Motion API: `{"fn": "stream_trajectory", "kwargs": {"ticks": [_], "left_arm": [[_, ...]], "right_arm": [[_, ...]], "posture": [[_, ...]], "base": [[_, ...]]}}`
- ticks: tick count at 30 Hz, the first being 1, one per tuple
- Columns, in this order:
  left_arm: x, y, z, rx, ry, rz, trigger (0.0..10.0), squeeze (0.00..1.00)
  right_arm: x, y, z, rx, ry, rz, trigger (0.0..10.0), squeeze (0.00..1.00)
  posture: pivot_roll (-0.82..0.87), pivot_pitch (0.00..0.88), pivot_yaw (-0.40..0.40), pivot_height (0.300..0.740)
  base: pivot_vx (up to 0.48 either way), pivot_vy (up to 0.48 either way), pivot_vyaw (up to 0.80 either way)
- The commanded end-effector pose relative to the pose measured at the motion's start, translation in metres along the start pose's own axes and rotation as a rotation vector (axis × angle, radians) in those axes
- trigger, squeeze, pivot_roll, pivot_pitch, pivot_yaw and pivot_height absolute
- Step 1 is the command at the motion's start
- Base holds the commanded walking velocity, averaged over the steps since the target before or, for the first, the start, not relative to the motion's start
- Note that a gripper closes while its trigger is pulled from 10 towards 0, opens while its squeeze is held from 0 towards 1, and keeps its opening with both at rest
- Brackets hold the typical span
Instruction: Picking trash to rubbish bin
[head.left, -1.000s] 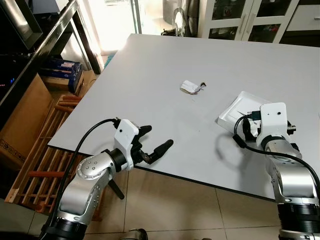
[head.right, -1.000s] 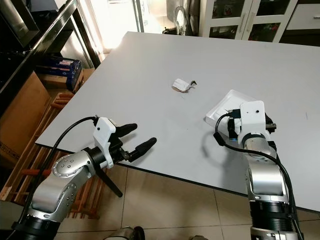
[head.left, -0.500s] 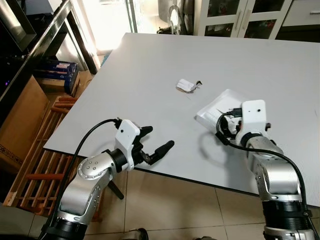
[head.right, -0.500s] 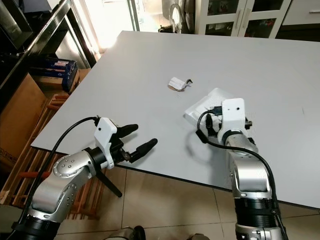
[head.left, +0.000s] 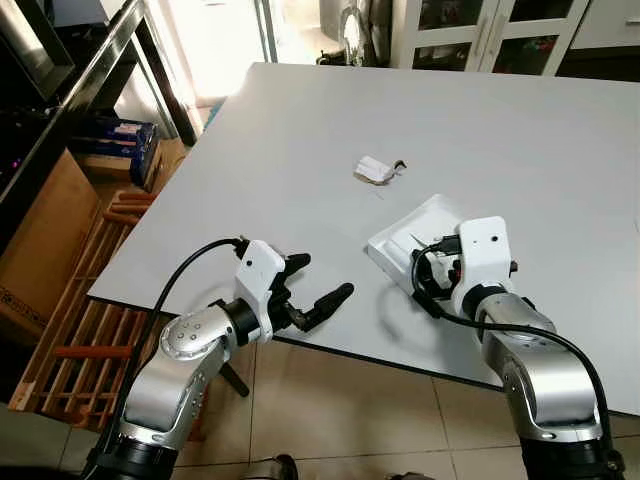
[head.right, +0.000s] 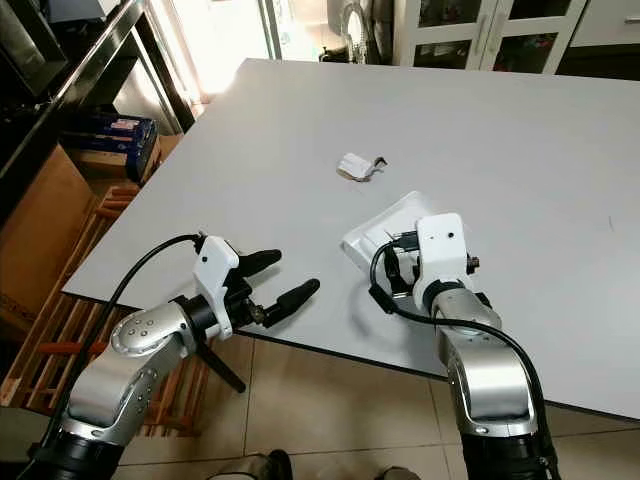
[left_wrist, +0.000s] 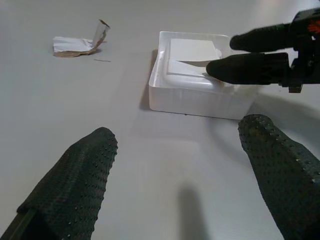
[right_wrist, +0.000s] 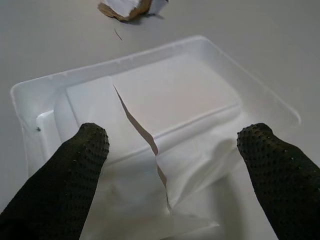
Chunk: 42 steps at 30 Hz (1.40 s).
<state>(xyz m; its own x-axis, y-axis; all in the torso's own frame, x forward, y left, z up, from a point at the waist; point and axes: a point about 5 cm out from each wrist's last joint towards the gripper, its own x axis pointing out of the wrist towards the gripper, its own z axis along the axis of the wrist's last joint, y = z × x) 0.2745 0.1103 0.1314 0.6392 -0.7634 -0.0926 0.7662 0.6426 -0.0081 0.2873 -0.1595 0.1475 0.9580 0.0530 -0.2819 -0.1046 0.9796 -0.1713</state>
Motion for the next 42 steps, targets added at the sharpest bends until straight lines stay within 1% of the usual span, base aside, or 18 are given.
{"fn": "stream_trajectory", "kwargs": {"ticks": [1, 4, 5, 9, 10, 12, 15, 18, 21, 25, 26, 31, 37, 42], "left_arm": [[0.0, -0.001, 0.0, 0.012, 0.01, -0.014, 10.0, 0.0], [0.0, -0.001, 0.001, 0.012, 0.011, -0.02, 10.0, 0.0], [-0.001, -0.001, 0.001, 0.01, 0.015, -0.03, 10.0, 0.0], [-0.005, 0.0, -0.001, 0.012, 0.036, -0.055, 10.0, 0.0], [-0.008, 0.0, -0.002, 0.021, 0.055, -0.078, 10.0, 0.0], [-0.011, 0.001, -0.003, 0.03, 0.069, -0.09, 10.0, 0.0], [-0.015, 0.007, -0.005, 0.048, 0.095, -0.098, 10.0, 0.0], [-0.017, 0.012, -0.004, 0.058, 0.1, -0.09, 10.0, 0.0], [-0.02, 0.023, -0.001, 0.082, 0.105, -0.054, 10.0, 0.0], [-0.02, 0.025, 0.0, 0.085, 0.107, -0.05, 10.0, 0.0], [-0.021, 0.026, 0.0, 0.088, 0.108, -0.048, 10.0, 0.0], [-0.023, 0.028, 0.0, 0.091, 0.111, -0.04, 10.0, 0.0], [-0.022, 0.028, -0.001, 0.09, 0.109, -0.038, 10.0, 0.0], [-0.021, 0.028, -0.002, 0.088, 0.107, -0.039, 10.0, 0.0]], "right_arm": [[-0.001, 0.003, 0.002, -0.048, 0.0, 0.009, 10.0, 0.0], [0.0, 0.004, 0.015, -0.067, -0.05, 0.01, 10.0, 0.0], [0.001, 0.007, 0.023, -0.057, -0.076, 0.024, 10.0, 0.0], [0.0, 0.016, 0.036, -0.037, -0.112, 0.073, 10.0, 0.0], [-0.001, 0.022, 0.04, -0.029, -0.122, 0.098, 10.0, 0.0], [-0.001, 0.025, 0.042, -0.025, -0.126, 0.115, 10.0, 0.0], [-0.002, 0.031, 0.045, -0.023, -0.134, 0.148, 10.0, 0.0], [-0.002, 0.032, 0.046, -0.023, -0.136, 0.159, 10.0, 0.0], [-0.006, 0.036, 0.049, -0.022, -0.132, 0.205, 10.0, 0.0], [-0.007, 0.039, 0.044, -0.027, -0.102, 0.226, 10.0, 0.0], [-0.007, 0.04, 0.038, -0.02, -0.068, 0.229, 10.0, 0.0], [-0.01, 0.046, 0.029, 0.002, -0.012, 0.273, 10.0, 0.0], [-0.014, 0.052, 0.025, 0.006, 0.031, 0.312, 10.0, 0.0], [-0.019, 0.058, 0.025, 0.025, 0.042, 0.346, 10.0, 0.0]], "posture": [[-0.02, 0.122, 0.103, 0.74], [-0.02, 0.121, 0.102, 0.74], [-0.01, 0.12, 0.101, 0.74], [-0.01, 0.118, 0.098, 0.74], [0.0, 0.117, 0.098, 0.74], [0.0, 0.117, 0.098, 0.74], [0.0, 0.115, 0.098, 0.74], [0.0, 0.114, 0.098, 0.74], [0.0, 0.112, 0.097, 0.74], [0.0, 0.114, 0.093, 0.74], [0.0, 0.114, 0.091, 0.74], [0.0, 0.114, 0.086, 0.74], [0.0, 0.113, 0.083, 0.74], [0.0, 0.113, 0.084, 0.74]], "base": [[0.0, 0.0, 0.0], [0.0, 0.0, 0.0], [0.0, 0.0, 0.0], [0.0, 0.0, 0.0], [0.0, 0.0, 0.0], [0.0, 0.0, 0.0], [0.0, 0.0, 0.0], [0.0, 0.0, 0.0], [0.0, 0.0, 0.0], [0.0, 0.0, 0.0], [0.0, 0.0, 0.0], [0.0, 0.0, 0.0], [0.0, 0.0, 0.0], [0.0, 0.0, 0.0]]}}
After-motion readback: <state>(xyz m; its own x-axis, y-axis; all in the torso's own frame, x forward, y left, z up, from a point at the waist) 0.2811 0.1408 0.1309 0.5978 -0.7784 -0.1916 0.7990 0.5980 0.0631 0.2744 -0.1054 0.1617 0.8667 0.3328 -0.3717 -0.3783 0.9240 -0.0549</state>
